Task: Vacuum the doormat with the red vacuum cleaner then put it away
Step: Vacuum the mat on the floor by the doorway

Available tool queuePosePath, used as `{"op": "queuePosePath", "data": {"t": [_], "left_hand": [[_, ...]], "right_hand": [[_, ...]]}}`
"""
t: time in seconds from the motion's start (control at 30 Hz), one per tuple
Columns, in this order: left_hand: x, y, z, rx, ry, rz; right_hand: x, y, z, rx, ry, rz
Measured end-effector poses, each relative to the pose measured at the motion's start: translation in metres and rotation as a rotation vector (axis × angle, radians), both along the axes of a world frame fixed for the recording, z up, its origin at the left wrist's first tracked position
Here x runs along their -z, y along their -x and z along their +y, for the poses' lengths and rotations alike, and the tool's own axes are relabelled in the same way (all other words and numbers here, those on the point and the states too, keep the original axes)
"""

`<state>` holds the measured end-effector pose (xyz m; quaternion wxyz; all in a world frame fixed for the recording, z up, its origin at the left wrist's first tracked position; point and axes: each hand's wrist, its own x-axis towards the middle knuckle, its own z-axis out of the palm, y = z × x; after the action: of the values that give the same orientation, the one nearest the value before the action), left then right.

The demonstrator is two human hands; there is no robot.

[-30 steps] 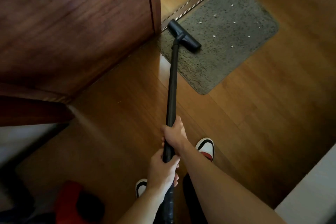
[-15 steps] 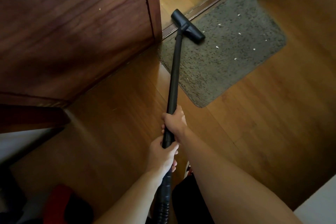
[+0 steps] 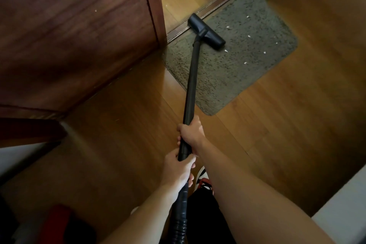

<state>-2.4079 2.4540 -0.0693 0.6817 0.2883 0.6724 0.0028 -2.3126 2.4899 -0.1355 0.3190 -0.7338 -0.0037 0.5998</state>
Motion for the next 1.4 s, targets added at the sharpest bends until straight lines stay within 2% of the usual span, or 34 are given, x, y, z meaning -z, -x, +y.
{"op": "queuePosePath", "data": {"t": [0.43, 0.77, 1.03, 1.4], "left_hand": [[0.005, 0.113, -0.064, 0.051, 0.075, -0.009], [0.027, 0.193, -0.116, 0.140, 0.042, 0.000], [0.033, 0.165, -0.125, 0.134, 0.074, 0.027], [0.038, 0.048, -0.108, 0.108, 0.048, 0.024]], "right_hand": [[-0.005, 0.108, -0.074, 0.115, 0.013, 0.000], [0.016, 0.186, -0.135, 0.154, 0.002, -0.005], [0.024, 0.164, -0.146, 0.156, -0.018, 0.007], [0.031, 0.044, -0.125, 0.095, 0.001, -0.018]]}}
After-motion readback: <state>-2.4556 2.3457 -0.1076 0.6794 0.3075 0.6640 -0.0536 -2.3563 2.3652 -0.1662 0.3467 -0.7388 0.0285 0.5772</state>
